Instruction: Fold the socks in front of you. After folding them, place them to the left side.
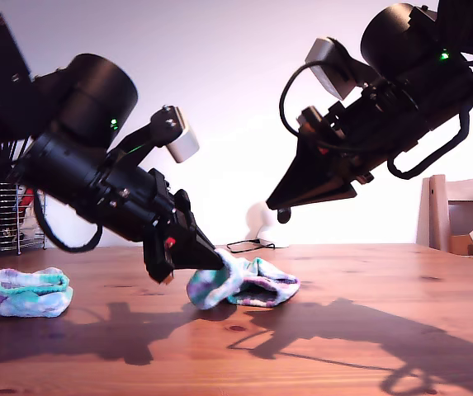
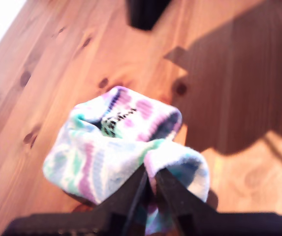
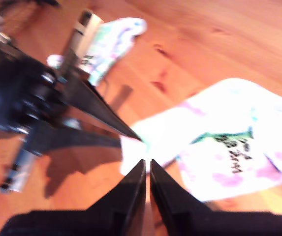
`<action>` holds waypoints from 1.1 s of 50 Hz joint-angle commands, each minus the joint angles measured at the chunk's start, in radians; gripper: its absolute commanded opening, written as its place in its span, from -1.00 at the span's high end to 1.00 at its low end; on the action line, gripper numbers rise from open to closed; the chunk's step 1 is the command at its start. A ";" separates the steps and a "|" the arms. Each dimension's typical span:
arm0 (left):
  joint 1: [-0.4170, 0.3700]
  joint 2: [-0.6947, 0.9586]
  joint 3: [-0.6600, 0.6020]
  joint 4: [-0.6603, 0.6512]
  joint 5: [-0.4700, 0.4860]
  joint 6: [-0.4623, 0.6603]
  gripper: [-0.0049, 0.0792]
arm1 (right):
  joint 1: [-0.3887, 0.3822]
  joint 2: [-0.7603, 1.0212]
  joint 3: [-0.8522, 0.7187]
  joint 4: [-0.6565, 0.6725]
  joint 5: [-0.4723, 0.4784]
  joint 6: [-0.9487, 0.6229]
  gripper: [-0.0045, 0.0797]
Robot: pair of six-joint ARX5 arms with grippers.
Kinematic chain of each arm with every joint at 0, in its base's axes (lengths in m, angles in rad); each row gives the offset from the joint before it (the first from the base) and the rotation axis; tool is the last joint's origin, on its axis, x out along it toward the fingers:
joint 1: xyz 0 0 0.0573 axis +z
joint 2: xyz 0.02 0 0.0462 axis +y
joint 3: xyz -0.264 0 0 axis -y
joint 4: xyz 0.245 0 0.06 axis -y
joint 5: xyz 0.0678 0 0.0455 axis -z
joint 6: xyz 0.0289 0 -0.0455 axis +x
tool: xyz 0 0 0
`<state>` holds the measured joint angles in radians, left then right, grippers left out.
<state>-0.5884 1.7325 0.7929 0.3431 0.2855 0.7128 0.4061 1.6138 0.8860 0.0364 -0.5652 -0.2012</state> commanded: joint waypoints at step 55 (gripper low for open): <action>0.033 -0.351 0.142 -0.525 0.059 -0.174 0.94 | 0.065 0.235 -0.014 0.119 -0.031 0.056 0.92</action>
<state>-0.5724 1.3647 0.9478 -0.1955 0.3454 0.5510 0.4633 1.8500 0.8860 0.1490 -0.5846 -0.1501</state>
